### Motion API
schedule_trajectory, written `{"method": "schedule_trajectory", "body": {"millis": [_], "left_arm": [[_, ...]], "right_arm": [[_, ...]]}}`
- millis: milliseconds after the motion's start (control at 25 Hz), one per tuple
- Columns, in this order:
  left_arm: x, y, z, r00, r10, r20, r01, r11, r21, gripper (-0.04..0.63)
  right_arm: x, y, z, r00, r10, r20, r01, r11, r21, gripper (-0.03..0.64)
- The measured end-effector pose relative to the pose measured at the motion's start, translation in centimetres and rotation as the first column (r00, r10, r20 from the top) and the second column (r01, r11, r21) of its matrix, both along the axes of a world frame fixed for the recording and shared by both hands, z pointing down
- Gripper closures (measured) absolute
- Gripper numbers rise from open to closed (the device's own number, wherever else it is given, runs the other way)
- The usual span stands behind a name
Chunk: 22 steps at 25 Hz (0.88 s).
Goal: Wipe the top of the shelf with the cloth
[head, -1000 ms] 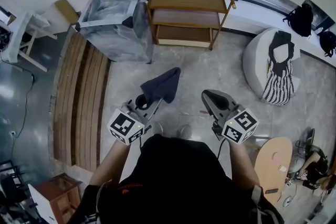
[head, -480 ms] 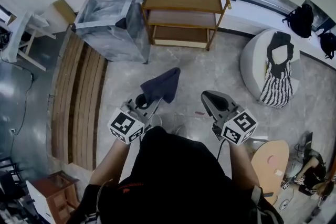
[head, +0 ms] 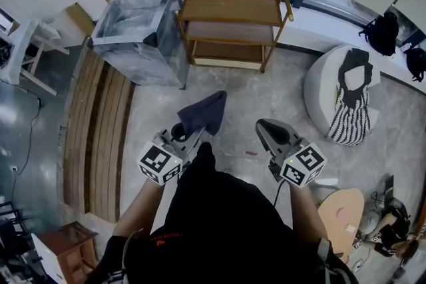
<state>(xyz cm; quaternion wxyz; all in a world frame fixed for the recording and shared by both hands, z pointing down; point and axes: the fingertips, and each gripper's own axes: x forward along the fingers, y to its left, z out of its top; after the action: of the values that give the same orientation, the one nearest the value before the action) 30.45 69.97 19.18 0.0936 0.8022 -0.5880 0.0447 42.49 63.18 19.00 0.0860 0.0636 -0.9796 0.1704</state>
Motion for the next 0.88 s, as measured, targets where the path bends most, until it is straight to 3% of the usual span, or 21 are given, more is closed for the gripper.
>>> {"method": "schedule_trajectory", "body": {"millis": [360,880], "left_arm": [[-6.3,-6.5,1.2,1.0,0.024,-0.014,-0.024,1.0,-0.003,0.557],[-20.9,-18.1,1.2,0.997,0.078,-0.003,-0.078,0.997,-0.01,0.557]], "right_arm": [[-6.3,-6.4,0.9,0.999,0.03,-0.018,-0.03,1.0,0.005,0.611],[-20.4,-17.8,0.9,0.995,0.085,-0.06,-0.086,0.996,-0.01,0.611]]}}
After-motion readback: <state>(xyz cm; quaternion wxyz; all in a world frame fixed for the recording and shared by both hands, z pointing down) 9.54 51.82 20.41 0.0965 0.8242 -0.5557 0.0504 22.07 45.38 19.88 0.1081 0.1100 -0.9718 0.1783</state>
